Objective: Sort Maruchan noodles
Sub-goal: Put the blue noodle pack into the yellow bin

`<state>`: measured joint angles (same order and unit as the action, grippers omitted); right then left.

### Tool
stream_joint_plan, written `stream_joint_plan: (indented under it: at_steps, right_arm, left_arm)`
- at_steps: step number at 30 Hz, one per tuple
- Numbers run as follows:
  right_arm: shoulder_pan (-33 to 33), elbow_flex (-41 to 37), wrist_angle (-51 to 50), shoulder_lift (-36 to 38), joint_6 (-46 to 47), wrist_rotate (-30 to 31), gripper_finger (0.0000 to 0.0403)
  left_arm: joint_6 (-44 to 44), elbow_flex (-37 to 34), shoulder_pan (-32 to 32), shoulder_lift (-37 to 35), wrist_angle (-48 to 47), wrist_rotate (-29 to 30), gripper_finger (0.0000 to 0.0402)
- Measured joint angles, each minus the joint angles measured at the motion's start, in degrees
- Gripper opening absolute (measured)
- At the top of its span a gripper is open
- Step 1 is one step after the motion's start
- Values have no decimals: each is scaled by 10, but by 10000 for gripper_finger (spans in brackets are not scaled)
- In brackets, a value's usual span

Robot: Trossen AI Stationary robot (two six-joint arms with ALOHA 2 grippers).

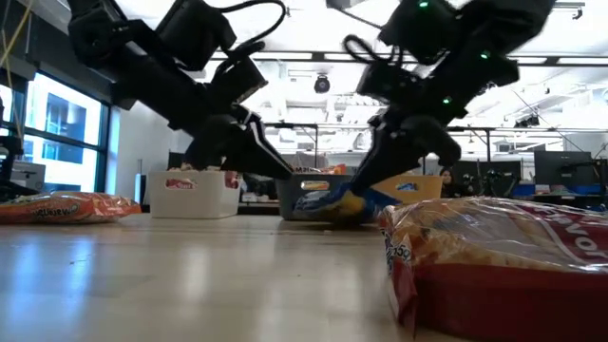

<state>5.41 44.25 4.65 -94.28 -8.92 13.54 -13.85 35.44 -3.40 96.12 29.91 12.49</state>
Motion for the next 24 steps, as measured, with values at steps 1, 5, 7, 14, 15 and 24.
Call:
stream_joint_plan:
  at_steps: [1, 5, 7, 14, 15, 24]
  right_arm:
    - [-2, -17, 19, 13, 2, -3, 0]
    - [-13, -66, 71, 58, 26, -19, 0]
    - [-17, -81, 82, 75, 35, -27, 0]
    - [-30, -96, 91, 96, 52, -49, 0]
    - [-32, -96, 83, 96, 58, -51, 0]
    - [11, -88, 40, 83, 10, -28, 101]
  left_arm:
    - [0, 0, 3, 0, 3, 1, 96]
    - [-3, 1, 13, 0, 0, 2, 108]
    - [-2, 6, 14, 3, -1, 1, 120]
    - [-1, 39, 14, 4, -9, -30, 187]
    - [-4, 44, 14, 6, -16, -34, 197]
    - [-19, 48, 25, 31, -64, -29, 220]
